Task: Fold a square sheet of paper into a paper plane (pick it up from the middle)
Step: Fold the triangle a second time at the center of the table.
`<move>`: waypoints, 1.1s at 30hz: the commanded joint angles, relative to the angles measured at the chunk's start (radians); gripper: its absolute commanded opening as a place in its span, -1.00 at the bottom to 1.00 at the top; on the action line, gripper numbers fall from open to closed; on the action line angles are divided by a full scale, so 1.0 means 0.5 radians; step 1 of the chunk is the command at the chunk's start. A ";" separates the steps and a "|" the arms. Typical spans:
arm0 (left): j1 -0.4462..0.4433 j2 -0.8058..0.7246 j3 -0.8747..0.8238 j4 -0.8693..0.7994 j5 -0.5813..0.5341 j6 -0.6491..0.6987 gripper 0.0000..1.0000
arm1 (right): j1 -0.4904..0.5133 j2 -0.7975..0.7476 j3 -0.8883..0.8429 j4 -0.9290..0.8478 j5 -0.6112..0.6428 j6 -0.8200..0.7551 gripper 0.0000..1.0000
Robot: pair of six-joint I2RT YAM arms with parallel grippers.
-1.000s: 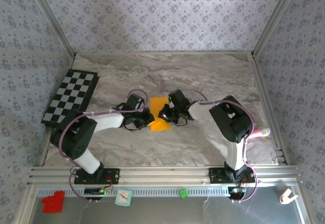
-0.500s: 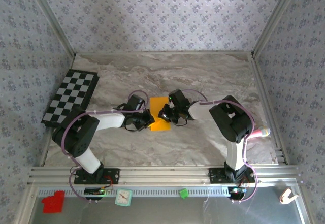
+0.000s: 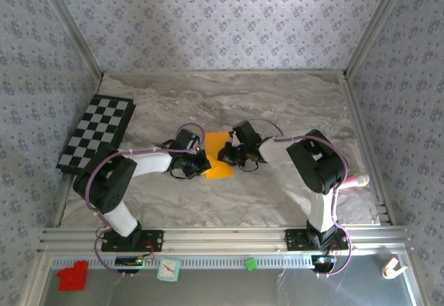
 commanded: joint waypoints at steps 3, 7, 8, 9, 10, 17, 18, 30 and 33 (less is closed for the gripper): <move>-0.009 0.109 -0.045 -0.343 -0.095 0.018 -1.00 | -0.221 0.111 -0.001 -0.057 0.072 -0.244 -0.85; -0.004 0.111 -0.037 -0.309 -0.066 0.025 -1.00 | -0.330 0.110 0.068 -0.128 0.089 -0.295 -0.84; -0.004 0.108 -0.027 -0.292 -0.050 0.024 -1.00 | -0.340 0.078 0.085 -0.154 0.104 -0.313 -0.84; -0.005 0.108 -0.018 -0.286 -0.040 0.025 -1.00 | -0.343 0.039 0.098 -0.183 0.115 -0.328 -0.84; -0.006 0.105 -0.007 -0.284 -0.036 0.030 -1.00 | -0.343 -0.019 0.108 -0.206 0.121 -0.343 -0.84; -0.007 0.105 0.019 -0.292 -0.027 0.039 -1.00 | -0.214 -0.298 0.024 -0.270 0.100 -0.328 -0.83; -0.006 0.105 0.020 -0.290 -0.024 0.039 -1.00 | -0.183 -0.285 0.017 -0.262 0.073 -0.302 -0.83; -0.008 0.108 0.024 -0.292 -0.030 0.033 -1.00 | 0.100 -0.058 0.029 -0.135 -0.038 -0.050 -0.97; -0.007 0.108 0.025 -0.299 -0.030 0.033 -1.00 | 0.103 -0.013 0.043 -0.155 -0.031 -0.047 -0.97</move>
